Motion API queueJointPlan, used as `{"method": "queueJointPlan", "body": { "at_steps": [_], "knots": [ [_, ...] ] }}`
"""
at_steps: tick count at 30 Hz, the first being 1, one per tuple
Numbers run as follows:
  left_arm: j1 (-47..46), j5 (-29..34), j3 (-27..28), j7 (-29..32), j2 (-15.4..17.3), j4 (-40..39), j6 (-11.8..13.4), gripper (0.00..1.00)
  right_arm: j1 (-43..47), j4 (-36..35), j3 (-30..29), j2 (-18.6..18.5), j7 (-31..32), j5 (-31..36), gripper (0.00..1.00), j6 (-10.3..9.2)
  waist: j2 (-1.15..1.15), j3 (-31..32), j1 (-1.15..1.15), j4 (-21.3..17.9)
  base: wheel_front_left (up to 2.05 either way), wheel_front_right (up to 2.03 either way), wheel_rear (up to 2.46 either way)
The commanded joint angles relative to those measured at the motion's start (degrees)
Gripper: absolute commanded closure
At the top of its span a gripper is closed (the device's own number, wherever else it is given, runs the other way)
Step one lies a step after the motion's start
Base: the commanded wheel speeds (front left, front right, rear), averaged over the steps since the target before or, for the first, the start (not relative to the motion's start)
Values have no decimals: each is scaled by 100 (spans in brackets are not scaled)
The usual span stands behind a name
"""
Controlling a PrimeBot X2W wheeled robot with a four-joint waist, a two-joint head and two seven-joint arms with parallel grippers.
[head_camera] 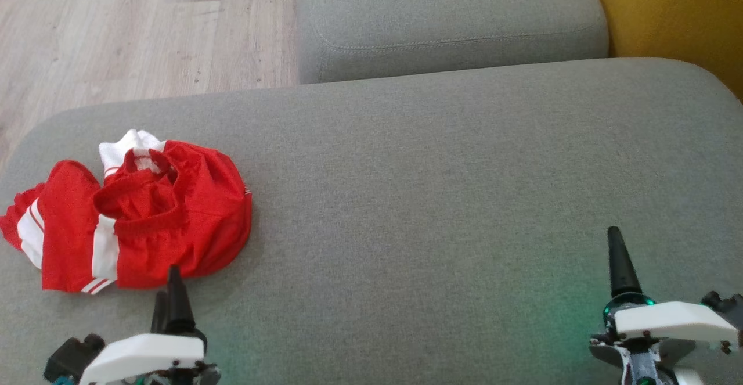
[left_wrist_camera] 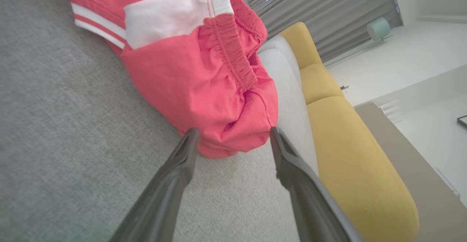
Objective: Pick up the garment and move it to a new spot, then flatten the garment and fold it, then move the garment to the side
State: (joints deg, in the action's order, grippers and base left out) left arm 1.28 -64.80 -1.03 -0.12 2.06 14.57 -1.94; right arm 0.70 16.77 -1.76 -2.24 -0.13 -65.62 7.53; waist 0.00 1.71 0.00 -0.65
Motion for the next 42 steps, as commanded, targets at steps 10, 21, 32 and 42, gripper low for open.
{"method": "queueJointPlan", "body": {
  "at_steps": [10,21,32,42],
  "knots": [
    [-74,917,-144,-238,53,-330,166,0,-82,-358,205,-34,-246,908,0,-2,0,92,0,-55,0,0,0],
    [37,1819,-471,-425,122,-435,24,0,55,-523,272,-38,-431,1611,0,-2,0,133,0,-60,0,0,0],
    [124,2544,-595,-595,170,-558,153,0,101,-667,409,-42,-601,2349,0,-2,0,161,0,-69,0,0,0],
    [191,3155,-658,-766,101,-632,398,0,64,-660,552,-46,-770,3105,0,-3,0,199,0,-43,0,0,0]
  ]
}}
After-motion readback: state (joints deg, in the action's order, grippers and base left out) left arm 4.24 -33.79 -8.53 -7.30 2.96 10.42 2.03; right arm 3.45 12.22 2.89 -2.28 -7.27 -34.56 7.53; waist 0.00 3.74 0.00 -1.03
